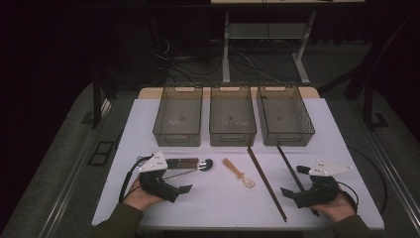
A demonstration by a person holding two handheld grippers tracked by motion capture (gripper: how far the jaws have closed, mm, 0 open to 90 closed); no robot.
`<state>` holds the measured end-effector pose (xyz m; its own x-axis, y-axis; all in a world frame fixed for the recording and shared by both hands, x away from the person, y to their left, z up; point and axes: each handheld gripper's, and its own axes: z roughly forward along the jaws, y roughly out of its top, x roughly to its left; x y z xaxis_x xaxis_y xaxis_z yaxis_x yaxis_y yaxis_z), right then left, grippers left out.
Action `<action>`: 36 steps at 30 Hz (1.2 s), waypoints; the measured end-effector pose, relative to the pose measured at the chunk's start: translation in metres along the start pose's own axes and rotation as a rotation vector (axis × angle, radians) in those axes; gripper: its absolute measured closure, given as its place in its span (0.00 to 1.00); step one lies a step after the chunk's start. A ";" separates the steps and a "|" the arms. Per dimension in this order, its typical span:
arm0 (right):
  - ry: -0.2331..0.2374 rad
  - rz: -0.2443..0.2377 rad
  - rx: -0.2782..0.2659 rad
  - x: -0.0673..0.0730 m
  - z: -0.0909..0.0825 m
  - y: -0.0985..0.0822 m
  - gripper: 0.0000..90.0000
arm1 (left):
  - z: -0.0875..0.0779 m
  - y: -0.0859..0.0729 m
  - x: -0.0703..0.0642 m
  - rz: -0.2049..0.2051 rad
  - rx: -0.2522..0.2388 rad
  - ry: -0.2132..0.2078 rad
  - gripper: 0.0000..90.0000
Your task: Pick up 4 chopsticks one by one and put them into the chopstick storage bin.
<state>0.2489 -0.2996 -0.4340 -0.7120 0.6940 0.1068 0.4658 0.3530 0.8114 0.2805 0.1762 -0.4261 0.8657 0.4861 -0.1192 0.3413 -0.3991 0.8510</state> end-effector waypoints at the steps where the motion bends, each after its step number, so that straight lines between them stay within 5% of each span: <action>1: 0.001 0.001 0.000 0.000 0.000 0.000 0.01 | 0.000 0.000 0.000 0.000 0.000 0.000 0.01; 14: -0.028 0.009 0.039 -0.005 -0.002 0.000 0.08 | 0.000 0.001 0.001 -0.012 -0.002 0.003 0.01; 15: -0.031 0.003 0.040 -0.005 -0.005 0.001 0.18 | 0.000 0.000 0.000 -0.007 0.002 0.004 0.01; 21: -0.057 0.043 0.048 -0.011 -0.004 0.006 0.31 | -0.001 0.000 0.000 -0.011 0.003 -0.002 0.01; 36: -0.102 0.090 0.075 -0.038 0.013 0.023 0.54 | 0.000 0.000 0.000 -0.028 -0.014 -0.009 0.02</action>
<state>0.2938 -0.3094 -0.4268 -0.6102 0.7839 0.1147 0.5655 0.3297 0.7559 0.2804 0.1762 -0.4263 0.8592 0.4899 -0.1472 0.3600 -0.3746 0.8545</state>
